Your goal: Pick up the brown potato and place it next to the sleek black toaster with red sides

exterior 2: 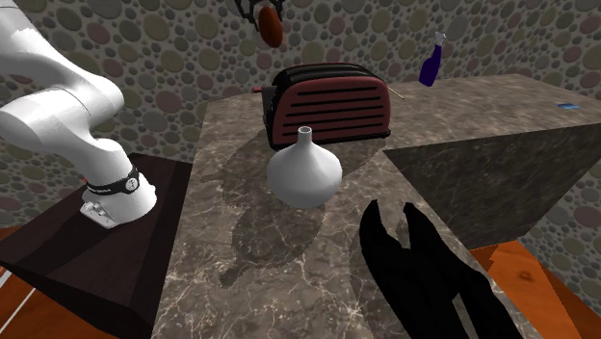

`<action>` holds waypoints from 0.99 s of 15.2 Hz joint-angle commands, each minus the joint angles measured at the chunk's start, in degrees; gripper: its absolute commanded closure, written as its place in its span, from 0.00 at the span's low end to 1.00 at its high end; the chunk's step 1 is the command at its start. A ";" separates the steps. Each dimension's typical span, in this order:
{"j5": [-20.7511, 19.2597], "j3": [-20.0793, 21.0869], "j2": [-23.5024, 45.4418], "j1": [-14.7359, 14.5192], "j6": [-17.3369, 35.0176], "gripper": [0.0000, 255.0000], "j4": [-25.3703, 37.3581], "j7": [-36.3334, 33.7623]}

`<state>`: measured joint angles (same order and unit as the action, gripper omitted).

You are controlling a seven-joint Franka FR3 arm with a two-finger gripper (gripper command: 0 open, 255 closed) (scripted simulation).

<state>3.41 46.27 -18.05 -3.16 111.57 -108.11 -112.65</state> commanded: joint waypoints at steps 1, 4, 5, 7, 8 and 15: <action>-2.56 4.10 3.00 0.62 -0.65 1.00 2.97 -4.42; -8.53 11.14 9.22 1.79 -2.20 1.00 8.14 -11.62; -11.42 13.79 12.00 2.00 -3.00 1.00 10.08 -14.48; -18.72 18.51 18.79 0.99 -5.25 1.00 14.19 -20.76; -18.44 17.86 18.48 0.56 -4.41 1.00 13.25 -20.73; -17.69 17.20 17.32 0.73 1.15 1.00 7.25 -21.21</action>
<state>-14.54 63.58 -0.41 -2.53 111.78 -99.84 -133.89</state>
